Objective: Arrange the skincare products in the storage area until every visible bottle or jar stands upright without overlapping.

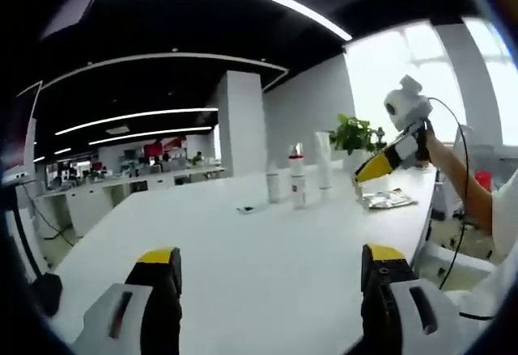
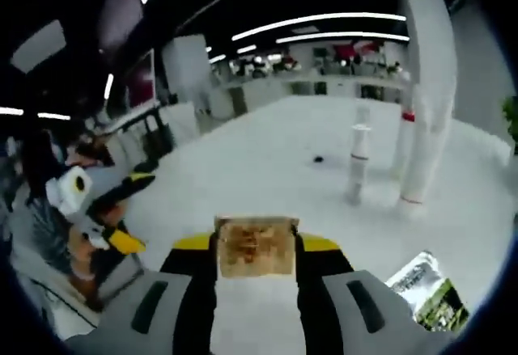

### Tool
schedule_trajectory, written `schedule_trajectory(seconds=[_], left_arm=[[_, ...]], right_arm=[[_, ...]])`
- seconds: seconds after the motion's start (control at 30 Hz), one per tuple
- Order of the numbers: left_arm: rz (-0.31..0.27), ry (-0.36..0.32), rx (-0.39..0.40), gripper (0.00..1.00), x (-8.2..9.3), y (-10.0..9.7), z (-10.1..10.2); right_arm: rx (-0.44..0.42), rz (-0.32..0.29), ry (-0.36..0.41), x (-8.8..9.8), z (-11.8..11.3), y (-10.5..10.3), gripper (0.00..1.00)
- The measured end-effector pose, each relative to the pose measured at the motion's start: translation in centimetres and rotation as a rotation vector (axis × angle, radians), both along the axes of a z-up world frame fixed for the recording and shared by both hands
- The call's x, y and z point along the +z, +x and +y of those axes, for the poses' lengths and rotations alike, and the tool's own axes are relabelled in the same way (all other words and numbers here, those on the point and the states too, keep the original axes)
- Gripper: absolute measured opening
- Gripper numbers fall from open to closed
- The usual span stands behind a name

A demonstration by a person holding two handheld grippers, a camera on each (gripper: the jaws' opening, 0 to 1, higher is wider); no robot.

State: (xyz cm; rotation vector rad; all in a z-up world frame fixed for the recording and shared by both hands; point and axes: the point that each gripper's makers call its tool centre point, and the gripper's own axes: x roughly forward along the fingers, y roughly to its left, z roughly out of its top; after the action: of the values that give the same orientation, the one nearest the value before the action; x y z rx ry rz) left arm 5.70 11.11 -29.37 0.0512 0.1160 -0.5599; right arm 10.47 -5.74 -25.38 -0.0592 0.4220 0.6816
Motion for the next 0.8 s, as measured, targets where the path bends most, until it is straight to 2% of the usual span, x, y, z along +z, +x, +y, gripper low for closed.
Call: schedule_trajectory(seconds=[0.07,0.13,0.2,0.33,0.43,0.63,0.7,0.8], left_arm=[[0.002,-0.008,-0.015,0.95,0.0,0.0,-0.5],[-0.001,-0.042,-0.060,0.94,0.4,0.0,-2.2],[-0.001,-0.044,-0.083,0.94,0.4,-0.1,-3.0],[-0.002,-0.060,-0.096,0.93,0.6,0.1,-4.0],[0.005,-0.056,-0.099,0.93,0.4,0.3,-4.4],[-0.004,-0.021,-0.128,0.92,0.2,0.7,-5.9],[-0.024,-0.012,-0.135,0.91,0.4,0.9,-6.5],[-0.073,-0.043,-0.134,0.90,1.6,1.4,-7.4]], right_arm=[[-0.003,-0.028,0.008,0.4,0.1,0.1,0.37],[-0.018,-0.044,0.000,0.4,0.2,0.4,0.36],[-0.026,-0.050,-0.002,0.1,0.4,1.0,0.36],[-0.008,-0.051,0.037,-0.1,1.1,1.3,0.36],[-0.006,-0.084,0.051,0.3,1.3,1.2,0.36],[-0.001,-0.162,0.092,2.2,1.8,0.5,0.35],[0.008,-0.182,0.108,2.8,2.0,0.3,0.35],[0.027,-0.196,0.151,3.8,2.7,-0.2,0.35]])
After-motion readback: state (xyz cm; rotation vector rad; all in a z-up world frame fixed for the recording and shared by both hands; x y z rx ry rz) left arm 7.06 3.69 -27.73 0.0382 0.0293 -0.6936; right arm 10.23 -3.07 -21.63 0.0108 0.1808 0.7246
